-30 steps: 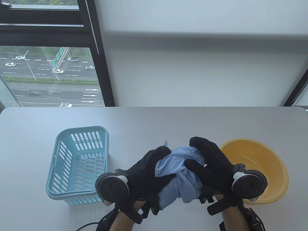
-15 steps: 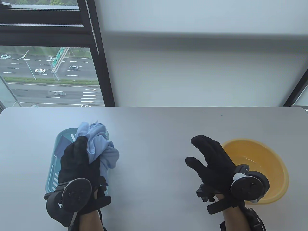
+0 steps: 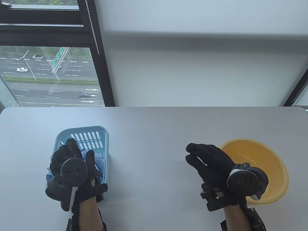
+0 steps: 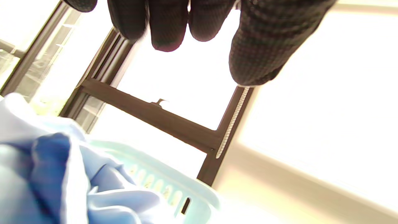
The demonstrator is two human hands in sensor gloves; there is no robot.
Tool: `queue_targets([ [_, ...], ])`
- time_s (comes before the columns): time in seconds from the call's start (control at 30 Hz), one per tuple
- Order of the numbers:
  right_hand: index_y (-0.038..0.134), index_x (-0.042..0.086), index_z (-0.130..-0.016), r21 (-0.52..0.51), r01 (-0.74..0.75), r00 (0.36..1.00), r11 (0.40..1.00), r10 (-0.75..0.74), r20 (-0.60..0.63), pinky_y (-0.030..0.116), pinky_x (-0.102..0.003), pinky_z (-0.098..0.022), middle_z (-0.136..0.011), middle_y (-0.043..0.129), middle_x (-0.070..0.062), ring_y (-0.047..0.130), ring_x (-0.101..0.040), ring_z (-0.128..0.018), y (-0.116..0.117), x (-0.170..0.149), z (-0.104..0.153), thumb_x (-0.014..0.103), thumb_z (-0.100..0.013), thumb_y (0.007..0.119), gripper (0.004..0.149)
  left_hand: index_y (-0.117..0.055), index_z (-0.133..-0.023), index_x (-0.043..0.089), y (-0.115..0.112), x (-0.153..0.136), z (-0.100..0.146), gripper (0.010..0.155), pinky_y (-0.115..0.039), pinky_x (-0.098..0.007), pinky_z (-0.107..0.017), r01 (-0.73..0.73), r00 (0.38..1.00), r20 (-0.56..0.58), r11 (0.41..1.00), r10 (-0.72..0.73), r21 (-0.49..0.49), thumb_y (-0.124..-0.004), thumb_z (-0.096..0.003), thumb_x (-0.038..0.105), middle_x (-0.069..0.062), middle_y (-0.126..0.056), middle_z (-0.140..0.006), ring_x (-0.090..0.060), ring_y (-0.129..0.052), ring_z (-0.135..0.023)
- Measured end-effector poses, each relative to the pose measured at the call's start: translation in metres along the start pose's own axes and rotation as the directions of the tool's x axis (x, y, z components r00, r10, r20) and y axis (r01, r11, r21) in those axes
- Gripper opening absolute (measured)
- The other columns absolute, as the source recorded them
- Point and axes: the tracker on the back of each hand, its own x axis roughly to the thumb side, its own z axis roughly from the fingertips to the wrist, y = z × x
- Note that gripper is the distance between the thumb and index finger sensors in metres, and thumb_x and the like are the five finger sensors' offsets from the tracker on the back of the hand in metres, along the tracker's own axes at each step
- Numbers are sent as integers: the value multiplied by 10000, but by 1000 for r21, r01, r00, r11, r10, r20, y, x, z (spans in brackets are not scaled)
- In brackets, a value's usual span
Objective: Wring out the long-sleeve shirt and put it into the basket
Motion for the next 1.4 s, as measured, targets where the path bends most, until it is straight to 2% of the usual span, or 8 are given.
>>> queue_targets([
  [0.13,844,232,-908,8,-102,994,995,102,-42,831,-411,-523,-670,1008,72,1025,-143,-519,0,-1,-1,440,-573,865,394,-896,-896,218,2,33,12,411,-642,-609,-688,-131,965,233,991,121,29,-920,-566,464,-1,-1009,-695,-329,-962,-698],
  [0.3,847,219,-904,12,-278,958,960,279,-72,849,-397,-482,-626,1018,81,1036,-125,-458,5,-2,-2,439,-578,853,393,-934,-850,201,-14,84,34,404,-738,-549,-650,-188,861,480,982,168,-7,-919,-555,475,56,-1073,-591,-265,-1053,-589],
  [0.57,814,214,-939,102,-477,870,873,485,-85,829,-424,-526,-692,1008,64,1036,-166,-527,41,-13,-6,423,-596,810,402,-928,-861,189,-82,130,53,416,-719,-520,-682,-38,796,603,999,47,-27,-871,-563,473,16,-1116,-683,-283,-1083,-646],
  [0.8,774,215,-1008,342,-487,816,803,559,-150,728,-513,-650,-911,931,-42,960,-304,-749,69,-41,-9,466,-618,747,465,-861,-953,186,-128,130,50,471,-576,-563,-750,111,806,591,986,-17,-122,-810,-588,479,-52,-1035,-871,-355,-969,-831],
  [1.0,594,256,-1139,496,-402,815,770,547,-189,482,-611,-762,-1209,539,-162,588,-465,-1046,90,-64,-6,552,-603,735,628,-646,-1120,224,-146,128,52,650,-274,-606,-780,199,784,615,972,-83,-123,-786,-591,574,-114,-721,-1174,-412,-633,-1082],
  [1.07,361,283,-1180,526,-396,804,752,561,-196,358,-643,-765,-1237,242,-182,333,-526,-1069,97,-68,-3,626,-582,712,773,-404,-1192,255,-154,128,53,826,-145,-608,-749,259,770,629,954,-112,-148,-792,-575,645,-95,-337,-1289,-426,-311,-1147],
  [1.13,212,266,-1163,546,-389,805,742,562,-190,282,-652,-753,-1207,106,-189,214,-546,-1046,102,-69,-2,664,-574,688,855,-224,-1182,241,-159,127,54,964,-82,-596,-727,294,761,635,943,-132,-157,-791,-555,704,-86,-95,-1258,-411,-120,-1122],
  [1.4,107,283,-1147,455,-418,817,786,544,-189,225,-643,-764,-1200,16,-159,148,-528,-1056,98,-67,-2,718,-566,641,901,-105,-1152,212,-162,127,55,1051,-53,-595,-719,291,767,629,943,-128,-163,-774,-546,748,-95,26,-1218,-407,-23,-1095],
])
